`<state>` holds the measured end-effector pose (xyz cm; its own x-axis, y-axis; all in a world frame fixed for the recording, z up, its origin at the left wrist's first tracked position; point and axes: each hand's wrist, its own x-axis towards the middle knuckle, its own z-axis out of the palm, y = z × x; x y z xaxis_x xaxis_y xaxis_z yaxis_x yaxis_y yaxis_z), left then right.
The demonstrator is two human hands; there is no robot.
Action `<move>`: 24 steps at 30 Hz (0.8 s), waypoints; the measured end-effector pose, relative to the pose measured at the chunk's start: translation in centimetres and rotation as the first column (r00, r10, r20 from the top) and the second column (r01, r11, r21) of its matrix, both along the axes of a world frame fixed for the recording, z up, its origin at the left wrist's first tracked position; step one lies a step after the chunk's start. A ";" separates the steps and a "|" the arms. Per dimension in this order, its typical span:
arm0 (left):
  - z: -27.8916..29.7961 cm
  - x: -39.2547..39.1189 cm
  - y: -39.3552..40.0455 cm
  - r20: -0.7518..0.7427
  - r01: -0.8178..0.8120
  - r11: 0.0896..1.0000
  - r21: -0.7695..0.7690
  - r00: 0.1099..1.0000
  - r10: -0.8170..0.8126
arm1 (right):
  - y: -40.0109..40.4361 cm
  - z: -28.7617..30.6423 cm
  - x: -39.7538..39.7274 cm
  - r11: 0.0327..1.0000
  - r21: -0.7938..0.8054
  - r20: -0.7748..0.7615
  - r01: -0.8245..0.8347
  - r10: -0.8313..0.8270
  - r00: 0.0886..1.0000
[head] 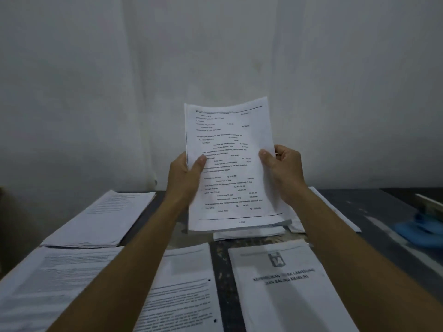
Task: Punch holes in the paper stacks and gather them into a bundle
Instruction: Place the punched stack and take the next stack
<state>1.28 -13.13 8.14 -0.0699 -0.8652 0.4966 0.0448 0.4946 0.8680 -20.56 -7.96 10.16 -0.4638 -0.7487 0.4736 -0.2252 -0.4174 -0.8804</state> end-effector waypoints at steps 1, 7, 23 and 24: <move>-0.4 -1.3 0.5 0.025 -0.012 0.999 -0.037 1.000 0.013 | 0.7 -0.3 -1.1 0.999 0.021 -0.021 0.033 -0.033 0.999; -2.7 -8.7 2.7 0.108 0.088 0.996 0.028 0.990 -0.091 | 5.0 -1.9 -8.3 0.965 0.112 -0.158 0.236 -0.218 0.963; -5.7 -26.8 6.4 0.312 0.316 0.945 -0.085 0.909 -0.276 | 13.5 -5.4 -25.3 0.814 0.245 -0.348 0.527 -0.434 0.831; -5.8 -27.6 6.2 0.313 0.317 0.945 -0.084 0.909 -0.277 | 13.8 -5.3 -26.3 0.807 0.246 -0.355 0.537 -0.441 0.824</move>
